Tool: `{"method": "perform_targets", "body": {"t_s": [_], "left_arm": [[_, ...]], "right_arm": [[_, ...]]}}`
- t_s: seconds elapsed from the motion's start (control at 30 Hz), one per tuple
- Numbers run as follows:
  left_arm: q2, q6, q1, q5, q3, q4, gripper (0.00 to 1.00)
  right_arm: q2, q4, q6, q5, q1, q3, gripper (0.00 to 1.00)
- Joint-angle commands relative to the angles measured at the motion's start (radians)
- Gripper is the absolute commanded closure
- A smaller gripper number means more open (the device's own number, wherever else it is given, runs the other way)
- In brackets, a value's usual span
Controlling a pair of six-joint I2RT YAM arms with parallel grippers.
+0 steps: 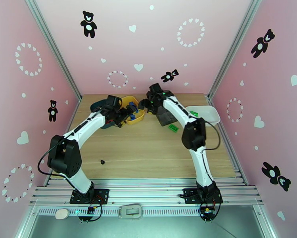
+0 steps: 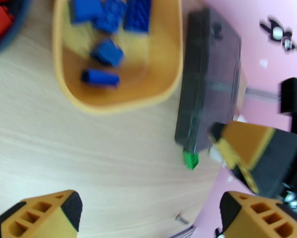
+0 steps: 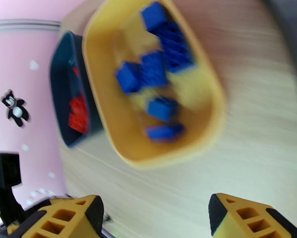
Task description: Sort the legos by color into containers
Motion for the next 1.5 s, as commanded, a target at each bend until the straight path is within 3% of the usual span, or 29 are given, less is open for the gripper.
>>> {"method": "perform_targets", "body": {"t_s": [0.0, 0.17, 0.33, 0.9, 1.47], "left_arm": [[0.011, 0.032, -0.050, -0.041, 0.003, -0.029, 0.02], [0.029, 0.005, -0.094, -0.048, -0.018, 0.006, 0.02], [0.042, -0.009, -0.102, -0.044, -0.015, 0.019, 0.02], [0.019, 0.012, -0.103, -0.075, -0.003, -0.044, 0.02], [0.050, 0.003, -0.103, -0.071, 0.030, -0.047, 0.02]], "right_arm": [[-0.159, -0.083, -0.162, 0.157, -0.040, -0.149, 0.23], [-0.296, -0.089, -0.256, 0.306, -0.109, -0.399, 0.19], [-0.341, -0.053, -0.295, 0.355, -0.187, -0.560, 0.17], [-0.134, 0.064, -0.354, 0.192, -0.261, -0.503, 0.18], [-0.159, 0.124, -0.305, 0.087, -0.261, -0.601, 0.19]]}}
